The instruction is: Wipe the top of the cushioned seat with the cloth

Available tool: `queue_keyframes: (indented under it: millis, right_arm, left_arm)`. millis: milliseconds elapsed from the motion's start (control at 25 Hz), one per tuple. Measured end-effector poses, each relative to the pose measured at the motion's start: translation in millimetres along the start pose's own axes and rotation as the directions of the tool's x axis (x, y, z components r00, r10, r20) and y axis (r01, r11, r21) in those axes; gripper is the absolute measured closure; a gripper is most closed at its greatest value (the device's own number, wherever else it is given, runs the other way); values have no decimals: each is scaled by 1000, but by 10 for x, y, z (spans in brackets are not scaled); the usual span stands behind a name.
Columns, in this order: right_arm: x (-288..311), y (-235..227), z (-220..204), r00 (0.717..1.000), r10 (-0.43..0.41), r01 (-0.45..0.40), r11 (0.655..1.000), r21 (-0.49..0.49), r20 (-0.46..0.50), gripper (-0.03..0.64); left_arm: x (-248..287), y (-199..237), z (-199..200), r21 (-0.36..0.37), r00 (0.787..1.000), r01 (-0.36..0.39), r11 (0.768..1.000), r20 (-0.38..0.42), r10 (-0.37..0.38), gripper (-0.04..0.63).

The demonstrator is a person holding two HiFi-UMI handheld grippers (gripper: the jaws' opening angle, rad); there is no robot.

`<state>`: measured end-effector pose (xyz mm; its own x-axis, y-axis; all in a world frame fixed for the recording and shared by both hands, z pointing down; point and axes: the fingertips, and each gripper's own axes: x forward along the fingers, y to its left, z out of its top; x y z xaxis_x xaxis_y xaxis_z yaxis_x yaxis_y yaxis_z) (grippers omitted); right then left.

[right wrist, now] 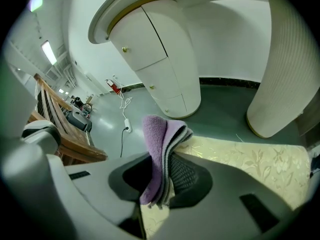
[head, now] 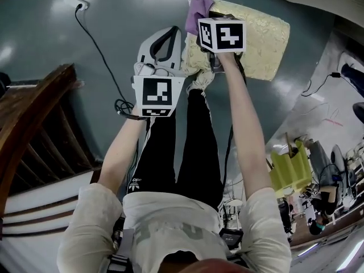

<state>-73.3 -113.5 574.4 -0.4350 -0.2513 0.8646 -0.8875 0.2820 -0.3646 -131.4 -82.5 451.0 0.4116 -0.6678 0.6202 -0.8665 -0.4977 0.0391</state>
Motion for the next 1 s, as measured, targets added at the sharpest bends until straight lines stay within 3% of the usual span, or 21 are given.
queue_keyframes:
  millis: [200, 480, 760, 1000]
  right_arm:
    - [-136, -187, -43, 1000, -19, 19, 1000, -16, 7, 526]
    - [-555, -998, -270, 986, -165, 165, 986, -36, -17, 526]
    - [-1104, -2014, -530, 934, -352, 351, 936, -31, -59, 526]
    - [-1392, -2532, -712, 899, -430, 433, 901, 22, -85, 526]
  left_arm:
    - [77, -173, 82, 13, 999, 39, 999, 4, -39, 589]
    - [188, -532, 186, 48, 995, 102, 994, 13, -103, 589]
    - [268, -706, 206, 73, 992, 126, 989, -12, -125, 589]
    - [245, -721, 78, 97, 990, 140, 985, -44, -136, 589]
